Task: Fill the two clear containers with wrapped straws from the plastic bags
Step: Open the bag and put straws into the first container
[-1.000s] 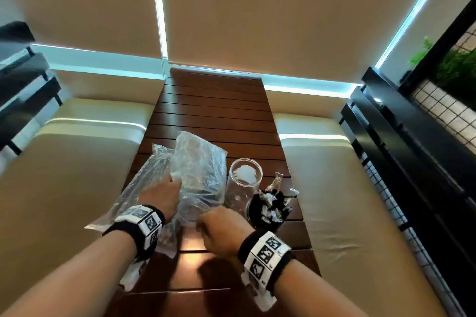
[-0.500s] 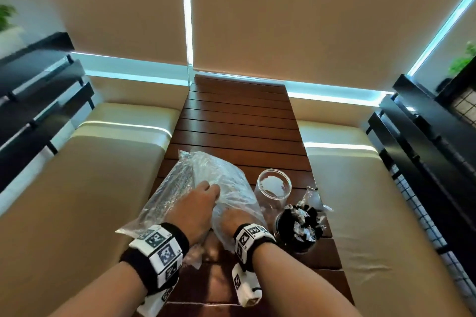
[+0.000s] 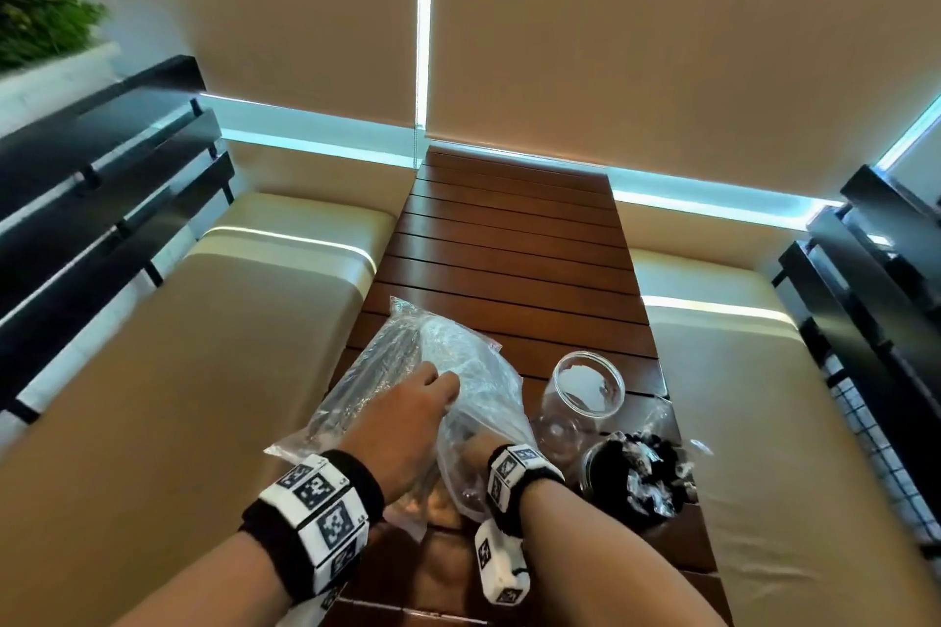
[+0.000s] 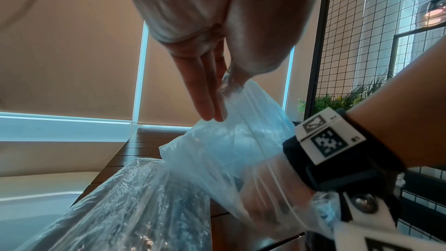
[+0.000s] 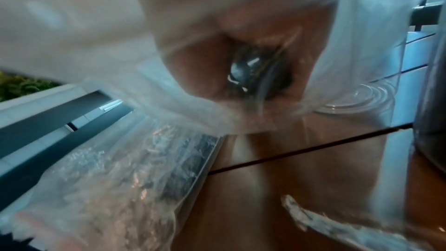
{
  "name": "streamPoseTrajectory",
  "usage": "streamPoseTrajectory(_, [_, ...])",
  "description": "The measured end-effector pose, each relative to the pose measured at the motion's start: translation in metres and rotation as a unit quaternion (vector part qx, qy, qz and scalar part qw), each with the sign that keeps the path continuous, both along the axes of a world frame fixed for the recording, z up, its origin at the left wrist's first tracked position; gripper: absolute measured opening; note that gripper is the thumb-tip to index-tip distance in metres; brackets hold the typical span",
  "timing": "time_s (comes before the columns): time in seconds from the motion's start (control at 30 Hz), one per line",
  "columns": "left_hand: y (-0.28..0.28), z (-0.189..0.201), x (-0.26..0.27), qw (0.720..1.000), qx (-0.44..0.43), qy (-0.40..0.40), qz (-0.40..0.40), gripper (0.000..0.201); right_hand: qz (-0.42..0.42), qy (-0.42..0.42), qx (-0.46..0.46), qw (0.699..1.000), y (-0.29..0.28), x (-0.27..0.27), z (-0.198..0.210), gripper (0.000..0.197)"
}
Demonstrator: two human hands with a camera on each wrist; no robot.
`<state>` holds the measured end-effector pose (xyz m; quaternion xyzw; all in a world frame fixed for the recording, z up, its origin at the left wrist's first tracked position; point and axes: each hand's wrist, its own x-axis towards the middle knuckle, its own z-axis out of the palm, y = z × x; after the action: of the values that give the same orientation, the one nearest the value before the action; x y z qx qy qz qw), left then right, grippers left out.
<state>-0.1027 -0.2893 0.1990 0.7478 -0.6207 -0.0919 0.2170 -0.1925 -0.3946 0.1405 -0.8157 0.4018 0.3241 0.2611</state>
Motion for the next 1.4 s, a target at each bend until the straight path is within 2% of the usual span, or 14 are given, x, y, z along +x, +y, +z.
streamPoseTrajectory(0.07, [-0.004,-0.001,0.002,1.000,-0.011,-0.008,0.008,0.018,-0.044,-0.046,-0.065,0.996,-0.002,0.004,-0.007,0.037])
streamPoseTrajectory(0.13, [-0.010,-0.001,0.002,0.999,-0.017,-0.018,0.022,0.018,0.036,-0.033,0.001,0.999,-0.001,-0.006,-0.009,0.011])
streamPoseTrajectory(0.2, [-0.017,0.001,0.002,0.999,-0.021,-0.029,0.041,0.021,0.050,-0.132,-0.064,0.988,-0.010,-0.009,-0.004,0.040])
streamPoseTrajectory(0.23, [-0.021,0.002,0.003,0.998,-0.021,-0.034,0.054,0.023,-0.045,-0.163,-0.146,0.975,-0.003,0.000,0.005,0.043])
streamPoseTrajectory(0.27, [-0.026,0.003,0.005,0.997,-0.019,-0.032,0.069,0.024,-0.140,-0.193,-0.087,0.967,-0.004,-0.001,0.030,0.041])
streamPoseTrajectory(0.37, [-0.039,0.004,0.014,0.993,-0.024,-0.015,0.117,0.022,-0.193,-0.268,-0.073,0.941,0.001,-0.024,0.051,0.037])
streamPoseTrajectory(0.67, [-0.059,-0.015,0.033,0.984,0.005,-0.001,0.177,0.013,-0.100,-0.291,-0.115,0.944,-0.001,-0.110,0.102,0.033])
streamPoseTrajectory(0.87, [-0.058,-0.028,0.005,0.995,0.043,-0.018,0.086,0.023,-0.144,-0.376,-0.249,0.881,-0.004,-0.122,0.095,0.036])
streamPoseTrajectory(1.0, [-0.046,-0.003,-0.018,0.985,0.016,-0.096,0.142,0.035,-0.195,-0.399,-0.290,0.848,0.000,-0.114,0.073,0.034])
streamPoseTrajectory(1.03, [-0.044,0.007,-0.024,0.992,-0.025,-0.035,0.120,0.041,-0.199,-0.406,-0.294,0.842,0.001,-0.112,0.067,0.035])
streamPoseTrajectory(1.1, [-0.041,0.034,-0.038,0.968,-0.064,0.241,0.028,0.045,-0.198,-0.422,-0.300,0.832,0.005,-0.103,0.060,0.038])
streamPoseTrajectory(1.2, [-0.044,0.062,-0.060,0.830,-0.032,0.555,-0.042,0.042,-0.215,-0.471,-0.281,0.808,0.014,-0.089,0.056,0.037])
streamPoseTrajectory(1.3, [-0.053,0.071,-0.077,0.784,-0.095,0.612,0.041,0.018,-0.190,-0.468,-0.270,0.820,0.020,-0.083,0.063,0.038])
streamPoseTrajectory(1.4, [-0.061,0.068,-0.076,0.813,-0.152,0.555,0.087,0.026,-0.092,-0.456,-0.231,0.855,0.021,-0.095,0.082,0.041])
